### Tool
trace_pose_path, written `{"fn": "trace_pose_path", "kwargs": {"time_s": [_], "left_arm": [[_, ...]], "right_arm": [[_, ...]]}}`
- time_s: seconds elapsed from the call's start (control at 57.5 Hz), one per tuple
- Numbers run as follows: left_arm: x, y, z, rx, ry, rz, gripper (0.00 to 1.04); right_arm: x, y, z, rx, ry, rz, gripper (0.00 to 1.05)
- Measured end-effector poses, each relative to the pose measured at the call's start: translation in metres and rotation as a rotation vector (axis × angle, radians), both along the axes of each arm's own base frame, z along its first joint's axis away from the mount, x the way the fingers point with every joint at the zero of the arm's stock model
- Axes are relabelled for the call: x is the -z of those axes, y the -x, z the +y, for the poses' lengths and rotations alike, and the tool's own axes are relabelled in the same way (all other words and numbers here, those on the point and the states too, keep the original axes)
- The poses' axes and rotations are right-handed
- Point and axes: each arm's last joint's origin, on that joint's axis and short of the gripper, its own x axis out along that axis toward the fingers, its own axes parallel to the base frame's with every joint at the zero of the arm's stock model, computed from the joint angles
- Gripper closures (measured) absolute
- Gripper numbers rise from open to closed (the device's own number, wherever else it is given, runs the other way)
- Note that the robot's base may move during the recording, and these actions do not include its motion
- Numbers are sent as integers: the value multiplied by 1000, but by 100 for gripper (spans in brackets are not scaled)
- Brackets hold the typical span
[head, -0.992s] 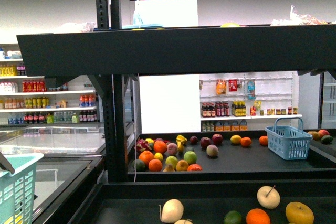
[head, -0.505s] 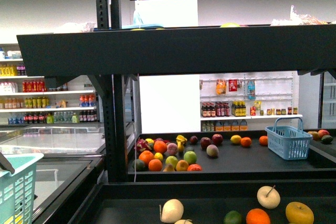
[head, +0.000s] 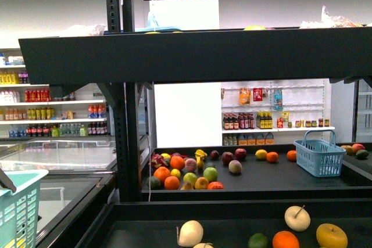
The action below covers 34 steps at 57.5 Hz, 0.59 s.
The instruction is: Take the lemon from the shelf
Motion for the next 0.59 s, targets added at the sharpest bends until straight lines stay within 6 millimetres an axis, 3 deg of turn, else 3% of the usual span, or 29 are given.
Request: {"fn": "trace_pose_path", "kwargs": {"time_s": [0.592], "left_arm": [[0, 0, 0, 0, 0, 0, 8]], "right_arm": [[0, 0, 0, 0, 0, 0, 2]]}}
